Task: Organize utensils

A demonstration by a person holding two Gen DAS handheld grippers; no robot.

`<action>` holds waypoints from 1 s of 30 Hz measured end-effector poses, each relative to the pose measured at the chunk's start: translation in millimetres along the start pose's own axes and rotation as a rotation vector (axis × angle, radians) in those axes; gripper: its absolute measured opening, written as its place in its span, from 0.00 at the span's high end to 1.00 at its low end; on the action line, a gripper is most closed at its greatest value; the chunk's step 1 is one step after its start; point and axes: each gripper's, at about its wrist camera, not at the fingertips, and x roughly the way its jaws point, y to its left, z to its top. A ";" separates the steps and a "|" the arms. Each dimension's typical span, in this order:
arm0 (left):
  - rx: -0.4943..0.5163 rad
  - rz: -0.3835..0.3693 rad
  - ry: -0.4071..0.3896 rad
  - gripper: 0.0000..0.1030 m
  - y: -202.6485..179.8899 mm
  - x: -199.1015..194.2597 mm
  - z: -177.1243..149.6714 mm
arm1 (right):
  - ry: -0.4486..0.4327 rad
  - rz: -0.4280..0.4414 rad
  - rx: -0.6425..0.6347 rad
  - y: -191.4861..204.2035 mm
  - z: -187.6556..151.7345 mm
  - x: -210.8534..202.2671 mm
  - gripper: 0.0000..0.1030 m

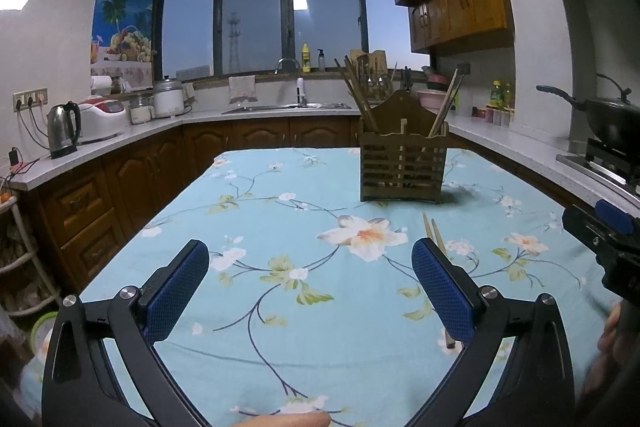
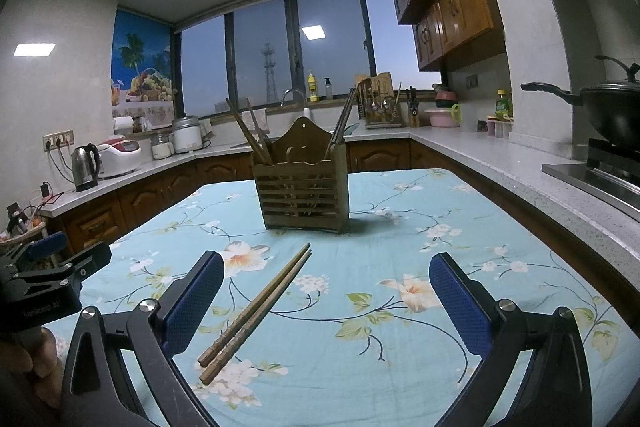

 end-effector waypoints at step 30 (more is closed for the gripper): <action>-0.003 0.008 -0.001 0.00 0.7 0.9 0.8 | 0.002 0.001 0.004 0.5 -0.2 0.2 0.00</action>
